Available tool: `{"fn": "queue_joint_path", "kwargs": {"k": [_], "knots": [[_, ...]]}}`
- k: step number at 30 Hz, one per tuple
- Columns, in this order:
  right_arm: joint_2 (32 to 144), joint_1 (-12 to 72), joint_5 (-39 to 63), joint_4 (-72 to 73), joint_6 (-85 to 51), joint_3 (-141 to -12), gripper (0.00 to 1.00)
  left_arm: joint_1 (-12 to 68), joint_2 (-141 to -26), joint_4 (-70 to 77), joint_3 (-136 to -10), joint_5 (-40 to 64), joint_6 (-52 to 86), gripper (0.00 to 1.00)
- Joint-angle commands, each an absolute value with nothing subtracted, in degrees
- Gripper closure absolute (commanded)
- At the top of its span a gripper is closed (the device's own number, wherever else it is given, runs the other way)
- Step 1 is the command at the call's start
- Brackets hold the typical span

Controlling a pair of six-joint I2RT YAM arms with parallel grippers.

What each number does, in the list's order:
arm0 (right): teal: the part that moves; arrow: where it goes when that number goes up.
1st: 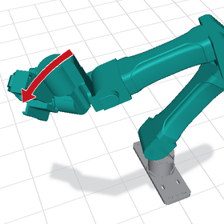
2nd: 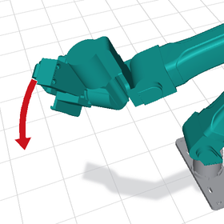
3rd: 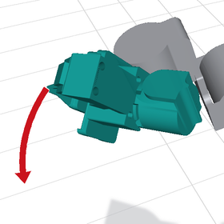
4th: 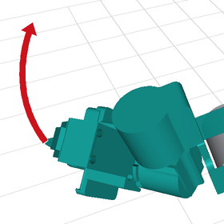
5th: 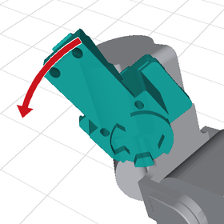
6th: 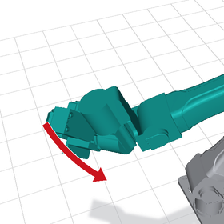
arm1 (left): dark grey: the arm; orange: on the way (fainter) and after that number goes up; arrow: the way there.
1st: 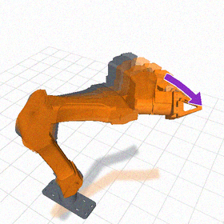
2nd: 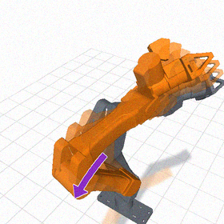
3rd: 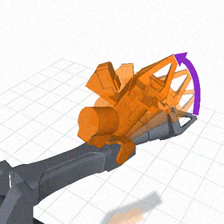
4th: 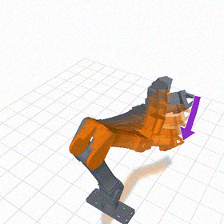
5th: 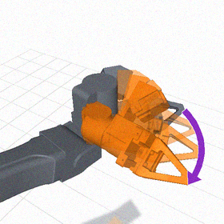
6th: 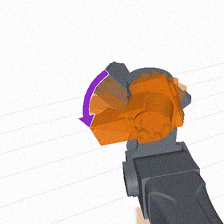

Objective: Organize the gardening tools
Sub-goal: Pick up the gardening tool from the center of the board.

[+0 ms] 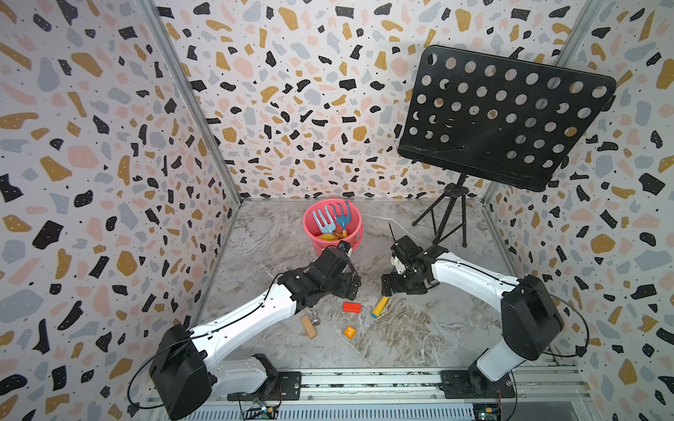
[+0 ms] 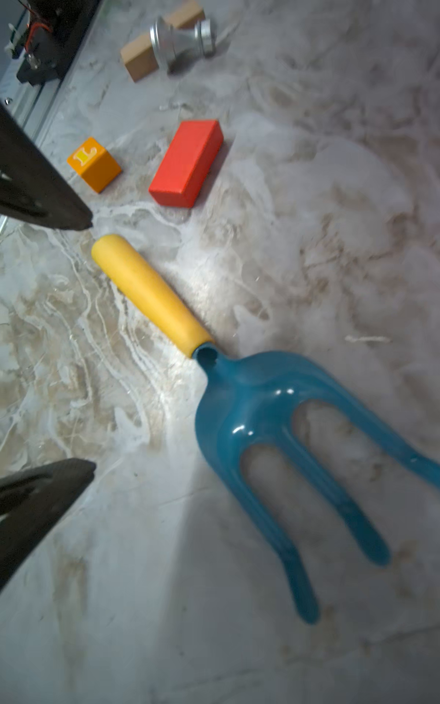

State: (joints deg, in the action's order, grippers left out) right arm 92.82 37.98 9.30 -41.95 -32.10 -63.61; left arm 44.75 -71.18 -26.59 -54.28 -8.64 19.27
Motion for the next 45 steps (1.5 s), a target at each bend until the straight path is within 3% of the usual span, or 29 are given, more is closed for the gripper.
{"fn": "queue_joint_path", "kwargs": {"k": [1,19,45], "knots": [[91.5,39.2,5.7,-42.9,-35.7,-62.3,0.00,44.7,-71.5,-24.9,-55.5,-9.7,21.1,0.01],[102.6,44.4,-0.1,-42.5,-38.6,-68.4,0.03,44.7,-70.1,-24.5,-53.6,-12.0,21.8,0.01],[94.7,44.7,1.7,-39.3,-33.6,-53.6,0.61,44.7,-68.9,-22.5,-53.1,-14.9,24.2,0.00]]}}
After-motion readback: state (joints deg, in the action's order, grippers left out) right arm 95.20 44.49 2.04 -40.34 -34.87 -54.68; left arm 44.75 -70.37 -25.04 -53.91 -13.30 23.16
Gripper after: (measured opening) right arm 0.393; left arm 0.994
